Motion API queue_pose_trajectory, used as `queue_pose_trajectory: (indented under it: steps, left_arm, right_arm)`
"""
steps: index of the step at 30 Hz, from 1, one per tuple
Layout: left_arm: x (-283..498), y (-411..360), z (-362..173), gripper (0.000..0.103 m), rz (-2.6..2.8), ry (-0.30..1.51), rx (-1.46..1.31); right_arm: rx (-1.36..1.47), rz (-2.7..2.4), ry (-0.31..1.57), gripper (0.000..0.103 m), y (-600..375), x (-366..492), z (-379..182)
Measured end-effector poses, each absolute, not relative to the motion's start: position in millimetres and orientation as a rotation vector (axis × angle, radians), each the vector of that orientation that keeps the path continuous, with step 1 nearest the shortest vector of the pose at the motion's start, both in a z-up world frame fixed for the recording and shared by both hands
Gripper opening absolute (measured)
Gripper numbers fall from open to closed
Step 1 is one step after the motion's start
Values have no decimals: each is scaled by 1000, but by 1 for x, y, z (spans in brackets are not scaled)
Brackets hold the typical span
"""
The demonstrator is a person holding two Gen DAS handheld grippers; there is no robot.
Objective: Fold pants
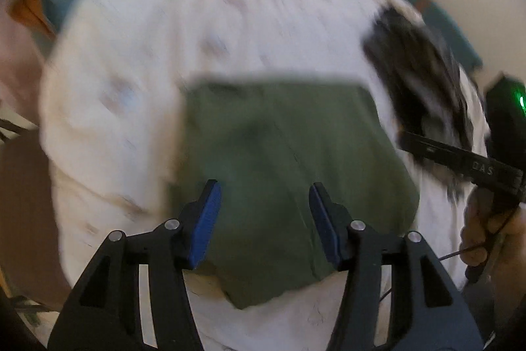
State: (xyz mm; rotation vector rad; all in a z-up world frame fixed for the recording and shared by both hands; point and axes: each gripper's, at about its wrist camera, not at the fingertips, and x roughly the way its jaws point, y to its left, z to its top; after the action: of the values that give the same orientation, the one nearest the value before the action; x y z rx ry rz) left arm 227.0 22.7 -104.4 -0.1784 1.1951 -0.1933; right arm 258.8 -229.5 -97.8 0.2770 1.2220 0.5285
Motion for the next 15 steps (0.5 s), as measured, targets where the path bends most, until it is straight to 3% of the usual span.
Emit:
queue_pose_trajectory:
  steps: [2, 3, 6, 7, 12, 15]
  left_arm:
    - [228, 19, -130, 51, -172, 1180, -127]
    - [232, 23, -145, 46, -167, 1186, -112]
    - [239, 36, -187, 42, -180, 1260, -108]
    - [238, 34, -191, 42, -196, 1251, -67]
    - [236, 28, -176, 42, -134, 1227, -87]
    - [222, 21, -141, 54, -164, 1154, -94]
  right_arm:
    - [209, 516, 1264, 31, -215, 252, -130]
    - [162, 504, 1252, 31, -212, 251, -138]
    - [-65, 437, 1203, 48, -205, 248, -175]
    - [-80, 452, 1201, 49, -206, 248, -186]
    - [22, 449, 1259, 49, -216, 258, -181]
    - [179, 504, 1225, 49, -230, 260, -146]
